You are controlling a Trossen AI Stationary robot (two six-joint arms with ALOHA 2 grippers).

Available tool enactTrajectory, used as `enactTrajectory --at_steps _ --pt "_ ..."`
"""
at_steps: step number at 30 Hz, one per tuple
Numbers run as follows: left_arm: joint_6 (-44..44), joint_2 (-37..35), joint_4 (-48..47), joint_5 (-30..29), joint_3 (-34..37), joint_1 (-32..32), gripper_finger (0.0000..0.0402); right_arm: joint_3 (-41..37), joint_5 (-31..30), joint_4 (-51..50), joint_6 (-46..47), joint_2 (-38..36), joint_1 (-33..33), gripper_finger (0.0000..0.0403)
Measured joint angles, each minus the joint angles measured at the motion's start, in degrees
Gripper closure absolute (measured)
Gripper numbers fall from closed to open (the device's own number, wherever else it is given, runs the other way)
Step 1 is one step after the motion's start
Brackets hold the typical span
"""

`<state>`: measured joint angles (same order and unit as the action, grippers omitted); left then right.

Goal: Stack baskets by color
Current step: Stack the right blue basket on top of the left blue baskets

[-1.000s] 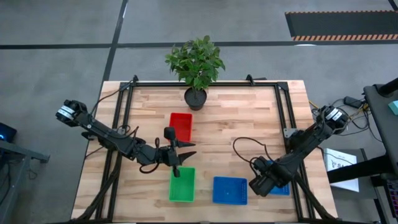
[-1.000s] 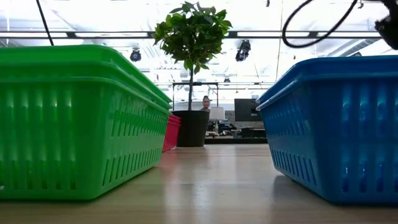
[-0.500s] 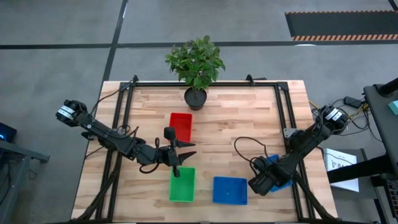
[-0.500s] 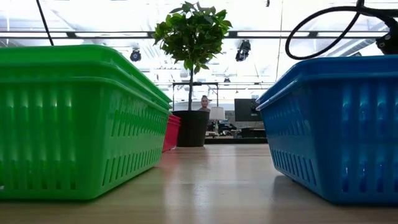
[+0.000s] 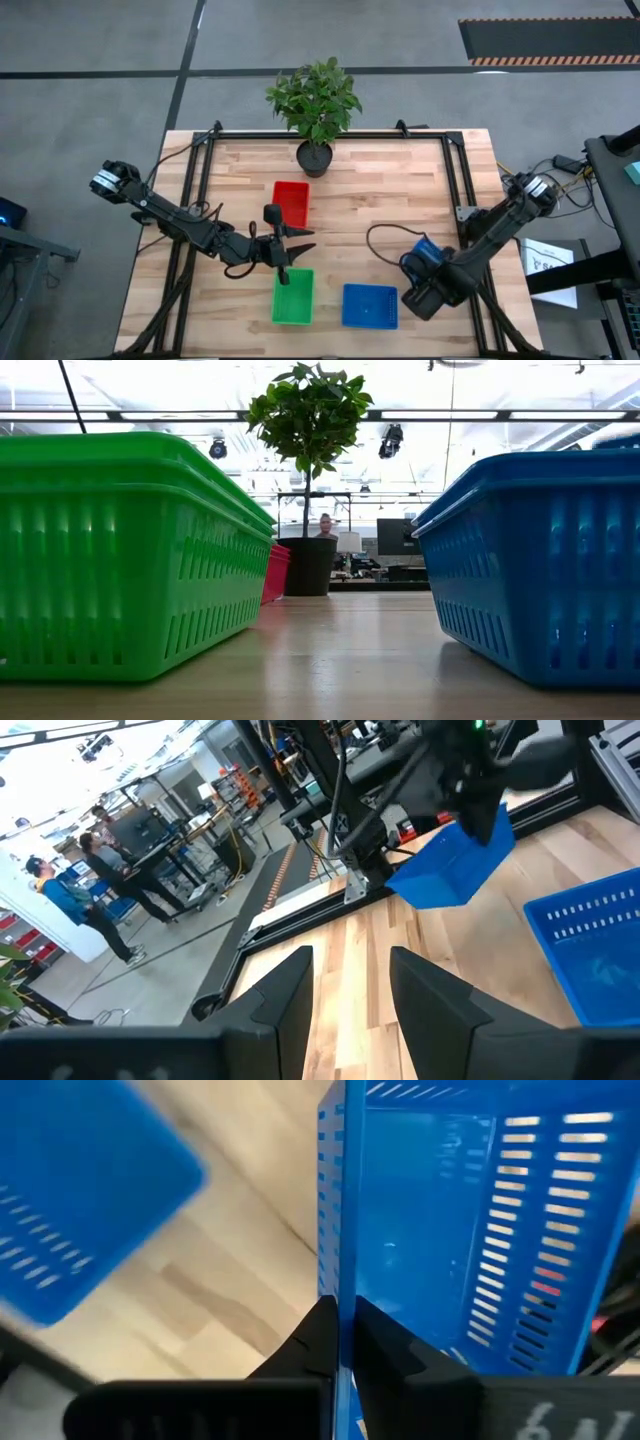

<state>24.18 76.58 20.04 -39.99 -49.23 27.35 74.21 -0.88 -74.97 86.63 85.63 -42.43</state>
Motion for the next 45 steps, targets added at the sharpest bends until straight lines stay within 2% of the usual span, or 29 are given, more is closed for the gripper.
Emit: enactTrajectory --at_steps 5,12,22,29,37,45 --pt "-0.3 0.0 0.0 0.0 0.0 0.0 0.0283 11.2 -1.5 -3.0 -13.9 4.3 -0.1 0.0391" --pt "-1.3 0.0 0.0 0.0 0.0 0.0 0.0283 28.3 -3.7 -6.0 -32.6 14.1 -0.3 0.0391" --pt "-1.3 0.0 0.0 0.0 0.0 0.0 0.0283 48.0 -6.9 -10.6 -42.5 26.6 -0.4 0.0391" --pt "-1.3 0.0 0.0 0.0 0.0 0.0 0.0283 53.4 -6.8 -12.2 -42.9 31.5 -0.5 0.0391" --pt "-2.8 0.0 0.0 0.1 0.0 0.1 0.0283 55.4 -9.8 -13.7 -42.8 34.8 -0.7 0.0391" --pt "-4.3 0.0 0.0 0.1 0.0 0.9 0.0283 55.5 -10.2 -13.5 -41.5 36.5 -0.9 0.0391"
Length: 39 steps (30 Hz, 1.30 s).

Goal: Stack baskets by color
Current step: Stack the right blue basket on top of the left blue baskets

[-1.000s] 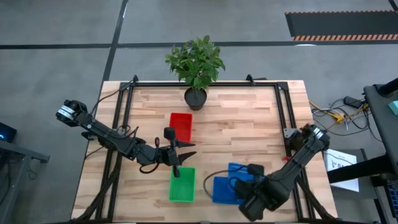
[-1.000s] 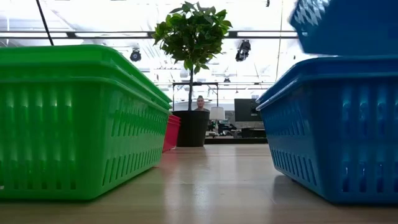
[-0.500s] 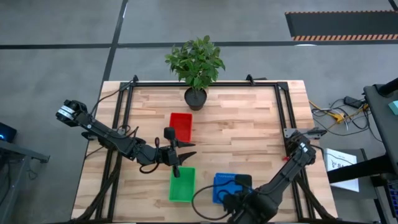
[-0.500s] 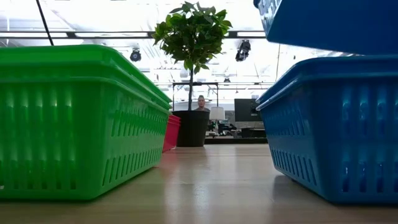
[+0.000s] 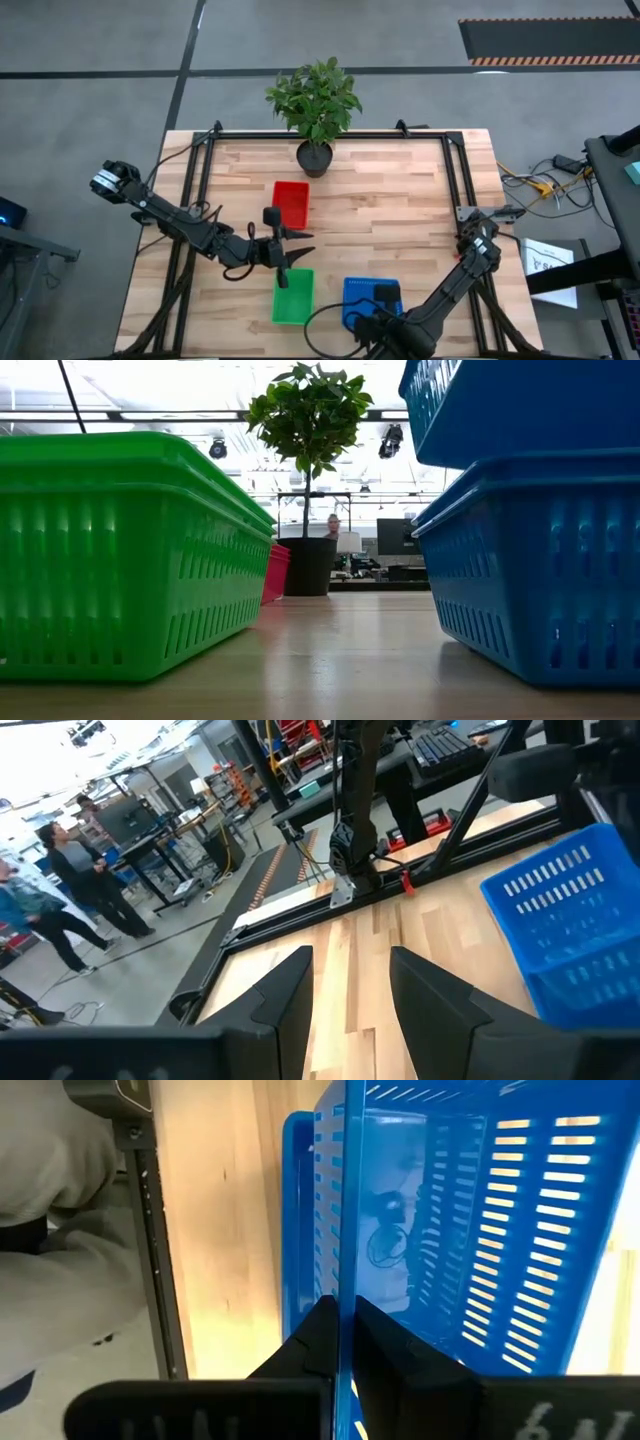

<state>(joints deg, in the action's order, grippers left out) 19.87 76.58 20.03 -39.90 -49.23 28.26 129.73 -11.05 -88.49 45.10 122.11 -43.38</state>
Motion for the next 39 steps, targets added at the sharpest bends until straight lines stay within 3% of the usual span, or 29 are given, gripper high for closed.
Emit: enactTrajectory --at_steps 29,39 --pt "-0.3 0.0 0.0 0.0 0.0 2.7 0.0283 -2.0 -0.1 0.5 4.0 0.8 0.2 0.0388" --pt "-0.2 0.0 0.0 0.0 0.0 2.9 0.0283 -2.0 -0.6 0.7 3.9 0.8 0.2 0.0311"
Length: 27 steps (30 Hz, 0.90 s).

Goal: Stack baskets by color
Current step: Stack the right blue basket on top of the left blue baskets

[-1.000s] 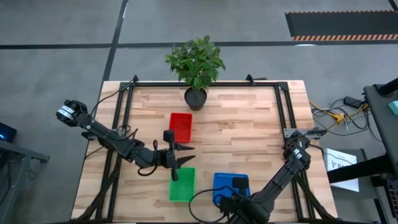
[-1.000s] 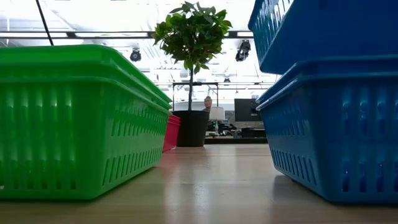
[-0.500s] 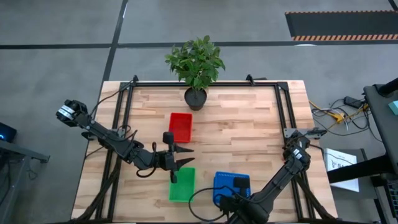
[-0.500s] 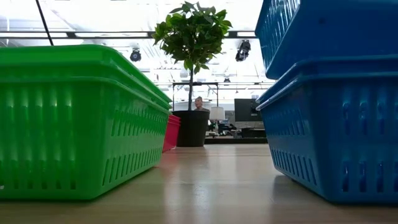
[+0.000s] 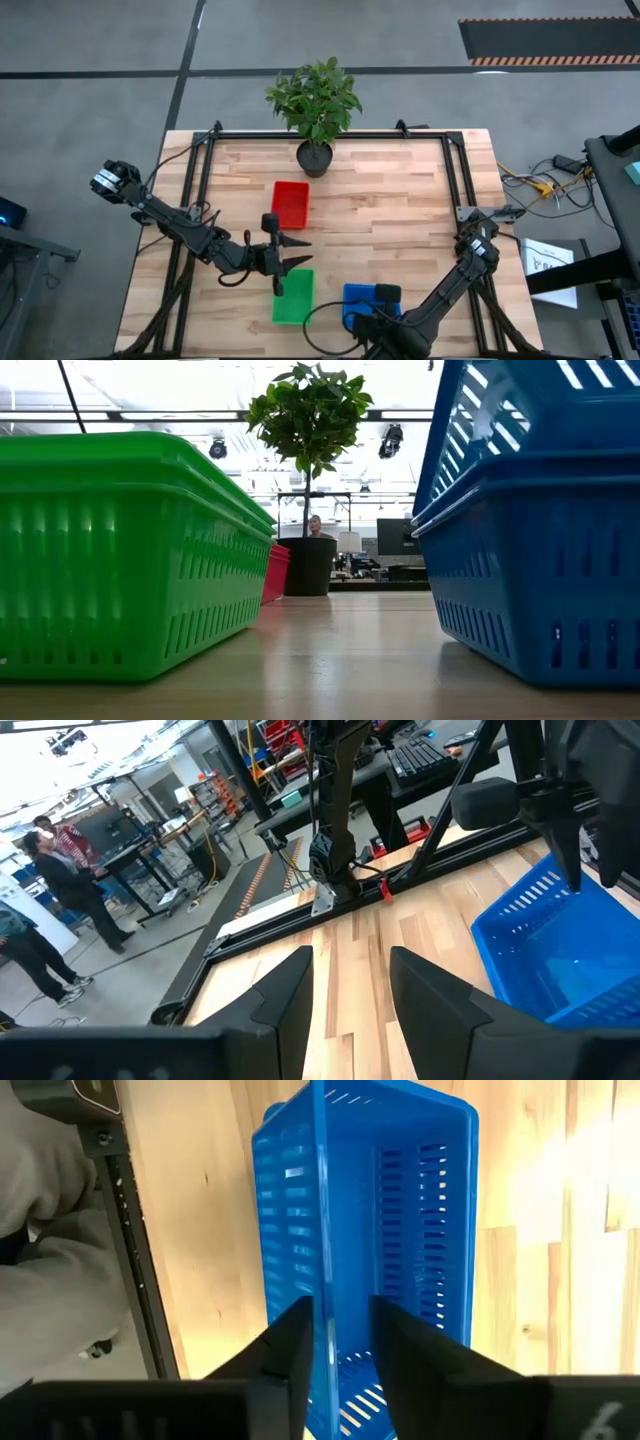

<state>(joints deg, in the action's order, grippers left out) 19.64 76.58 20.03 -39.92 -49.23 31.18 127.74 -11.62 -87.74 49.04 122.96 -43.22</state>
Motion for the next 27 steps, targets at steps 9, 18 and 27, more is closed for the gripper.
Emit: enactTrajectory --at_steps 9,18,27 --pt "0.0 0.0 0.0 0.0 0.0 0.0 0.0283 1.0 0.5 -0.3 0.0 -0.8 0.0 0.0272" --pt "-0.7 0.0 0.0 0.0 0.0 0.1 0.0283 2.0 -8.5 -0.1 -6.7 -2.0 -2.6 0.0290" --pt "-1.4 0.0 0.7 0.0 0.0 0.1 0.0283 1.4 -20.0 -0.4 -10.8 -4.1 -7.7 0.0332"
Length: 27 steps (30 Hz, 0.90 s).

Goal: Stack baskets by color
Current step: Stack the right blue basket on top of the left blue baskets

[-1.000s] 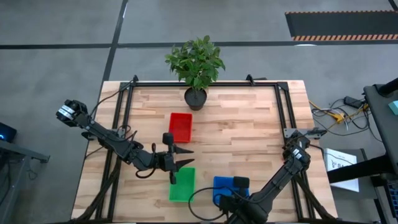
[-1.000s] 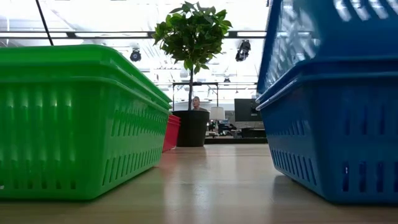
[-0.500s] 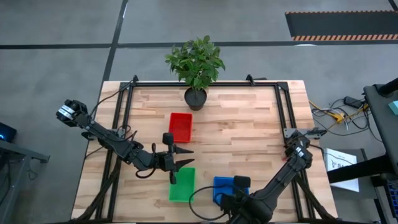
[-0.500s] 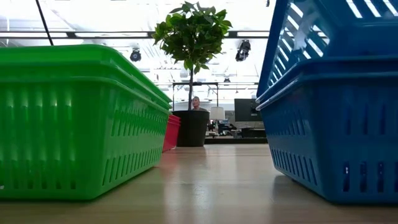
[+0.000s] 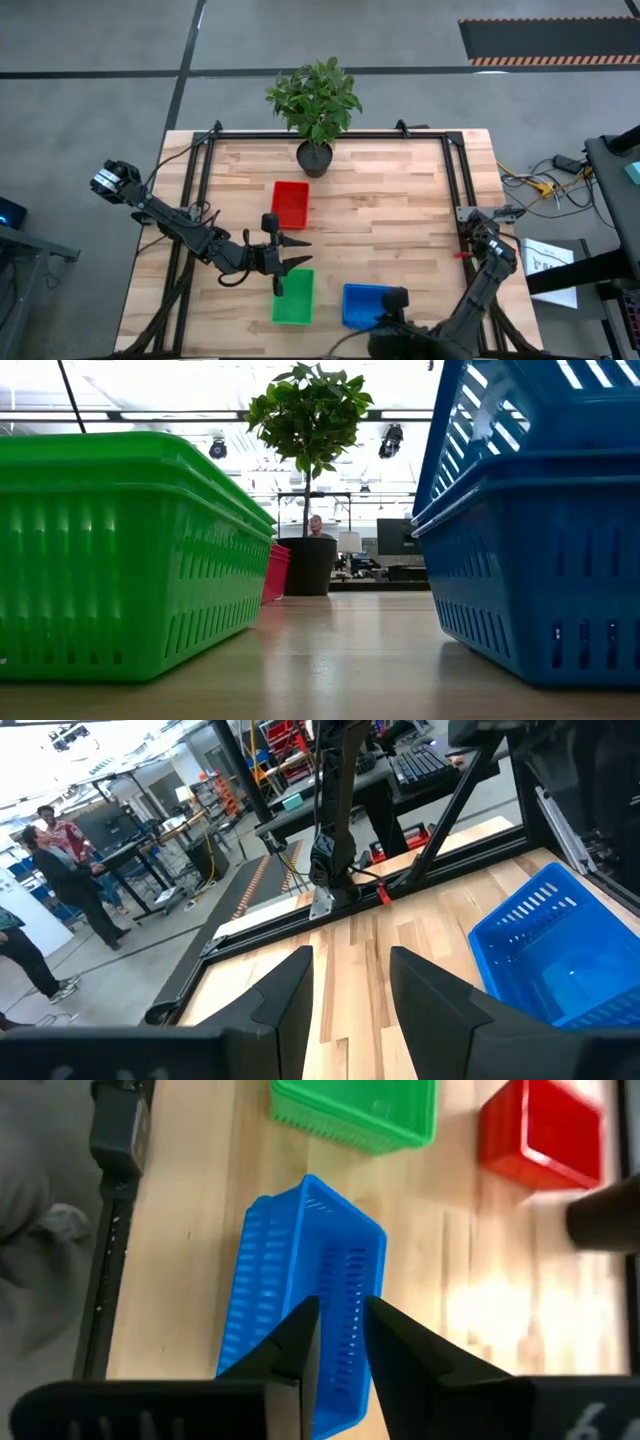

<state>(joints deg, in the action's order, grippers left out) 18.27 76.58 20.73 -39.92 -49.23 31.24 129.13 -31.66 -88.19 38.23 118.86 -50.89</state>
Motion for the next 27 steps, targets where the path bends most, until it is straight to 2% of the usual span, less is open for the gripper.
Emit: enactTrajectory --at_steps 7,11,18,23,27 --pt "-0.1 0.0 1.6 0.3 0.0 0.0 0.0283 -5.9 -8.5 1.5 -0.9 -2.0 -3.6 0.0354" --pt "-1.3 0.0 1.7 0.5 0.0 0.0 0.0283 -12.8 -9.9 6.5 -1.2 -4.3 -4.3 0.0363" --pt "-2.6 0.5 1.2 0.6 0.0 0.0 0.0283 -32.3 -10.7 25.2 -4.7 -14.6 -4.2 0.0371" --pt "-2.9 0.9 1.3 0.6 0.0 0.0 0.0283 -47.7 -15.3 40.5 -7.1 -24.4 -4.2 0.0371" --pt "-2.9 0.9 1.4 0.7 0.0 0.0 0.0283 -60.1 -18.1 55.6 -13.8 -31.9 -4.0 0.0371"
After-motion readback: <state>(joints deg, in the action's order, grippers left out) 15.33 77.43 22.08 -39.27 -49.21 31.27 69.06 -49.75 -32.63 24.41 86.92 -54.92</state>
